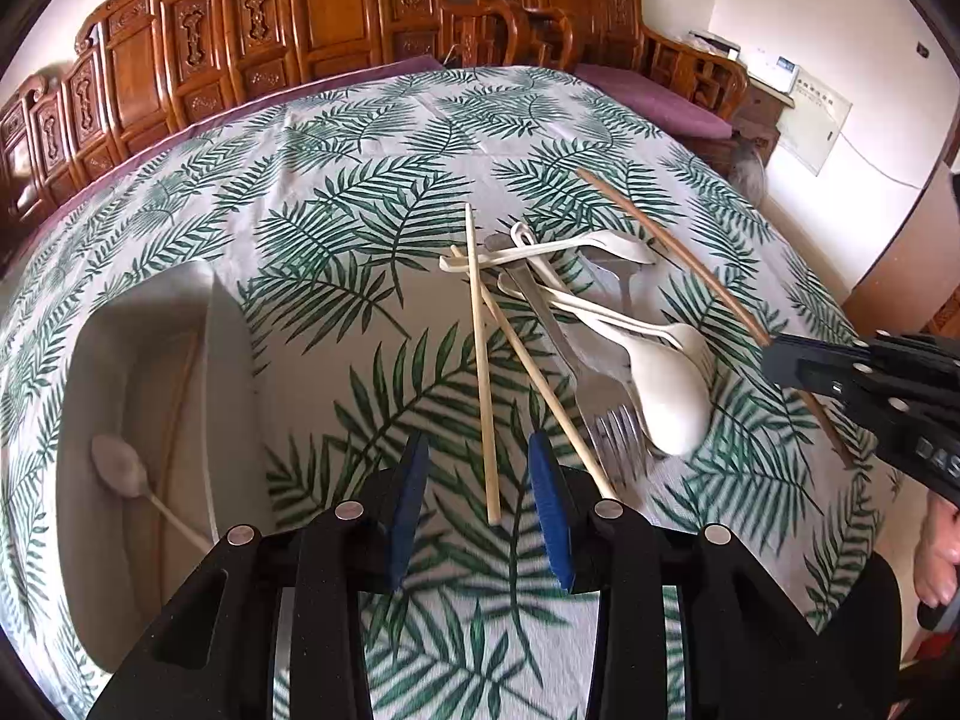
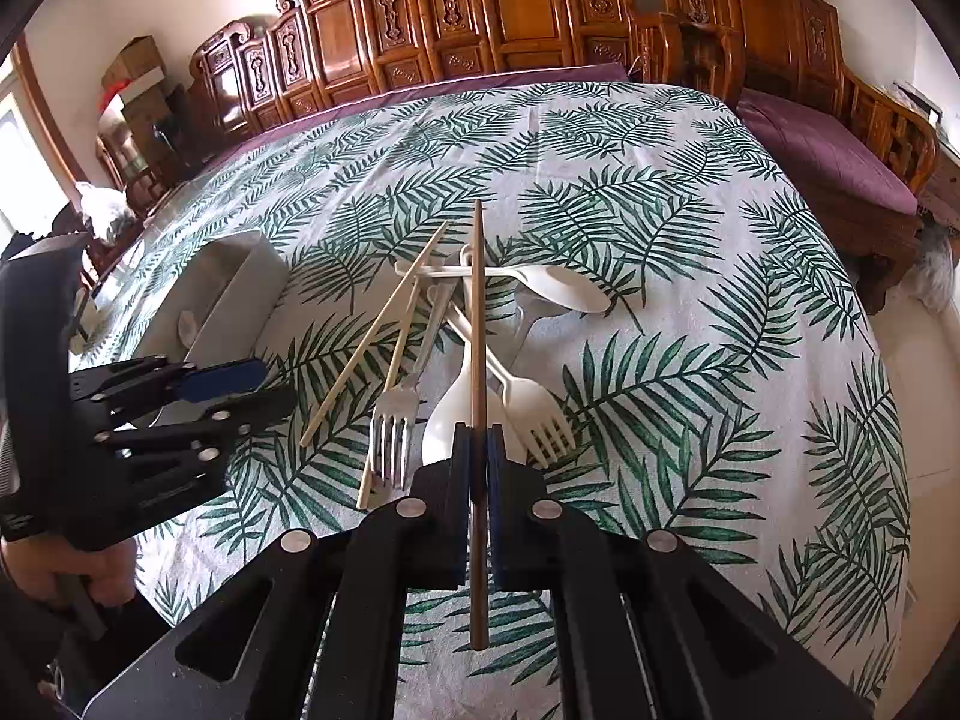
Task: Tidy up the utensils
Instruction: 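Grasp another wooden chopstick with the left gripper while the right holds its chopstick, then carry both chopsticks to the grey tray and open the left gripper to drop its chopstick, then lower the right gripper's chopstick into the grey tray, then move the right gripper to the utensil pile and grasp a white plastic fork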
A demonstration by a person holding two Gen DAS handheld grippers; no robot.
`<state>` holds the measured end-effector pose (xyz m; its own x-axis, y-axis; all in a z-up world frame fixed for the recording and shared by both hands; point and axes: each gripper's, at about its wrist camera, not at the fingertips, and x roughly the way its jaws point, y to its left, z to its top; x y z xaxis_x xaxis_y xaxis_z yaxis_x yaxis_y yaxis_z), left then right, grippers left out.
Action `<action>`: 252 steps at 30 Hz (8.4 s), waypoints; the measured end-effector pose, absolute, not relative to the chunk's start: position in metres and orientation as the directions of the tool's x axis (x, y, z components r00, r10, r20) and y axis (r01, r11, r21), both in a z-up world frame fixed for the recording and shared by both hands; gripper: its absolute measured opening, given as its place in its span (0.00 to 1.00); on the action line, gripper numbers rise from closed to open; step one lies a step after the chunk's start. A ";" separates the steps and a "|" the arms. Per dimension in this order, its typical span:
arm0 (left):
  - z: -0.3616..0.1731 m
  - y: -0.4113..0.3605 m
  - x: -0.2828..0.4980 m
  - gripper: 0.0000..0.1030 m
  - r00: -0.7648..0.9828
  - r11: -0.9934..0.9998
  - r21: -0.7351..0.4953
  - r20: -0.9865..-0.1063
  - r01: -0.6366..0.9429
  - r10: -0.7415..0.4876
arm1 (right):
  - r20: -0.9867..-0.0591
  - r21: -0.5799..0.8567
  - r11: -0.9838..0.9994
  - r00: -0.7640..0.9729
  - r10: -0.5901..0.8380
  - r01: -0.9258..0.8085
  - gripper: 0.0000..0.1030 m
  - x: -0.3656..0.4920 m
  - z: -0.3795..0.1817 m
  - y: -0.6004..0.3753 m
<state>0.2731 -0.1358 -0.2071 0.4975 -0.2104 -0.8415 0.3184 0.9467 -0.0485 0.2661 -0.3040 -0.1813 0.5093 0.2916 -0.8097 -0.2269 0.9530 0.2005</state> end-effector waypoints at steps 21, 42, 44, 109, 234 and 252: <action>-0.235 -0.164 0.331 0.26 0.458 0.956 0.008 -0.879 0.292 -0.132 | -0.803 0.262 0.951 0.509 0.310 -0.166 0.06 0.272 -0.185 -0.331; -0.198 -0.150 0.301 0.04 0.514 0.949 0.019 -0.844 0.316 -0.154 | -0.799 0.257 0.951 0.516 0.309 -0.172 0.06 0.273 -0.183 -0.332; -0.190 -0.148 0.294 0.04 0.523 0.947 0.022 -0.838 0.321 -0.158 | -0.798 0.253 0.952 0.519 0.307 -0.173 0.06 0.272 -0.181 -0.332; -0.157 0.043 0.272 0.10 0.598 0.988 -0.096 -0.787 0.123 -0.151 | -0.774 0.214 0.864 0.461 0.435 -0.455 0.06 0.266 -0.137 -0.109; -0.142 -0.078 0.256 0.62 0.571 0.934 -0.063 -0.776 0.351 -0.267 | -0.923 -0.050 0.812 0.337 0.184 -0.581 0.51 0.403 -0.215 -0.245; -0.141 -0.094 0.272 0.62 0.548 0.921 -0.087 -0.781 0.380 -0.300 | -0.919 -0.020 0.904 0.364 0.152 -0.428 0.19 0.425 -0.218 -0.284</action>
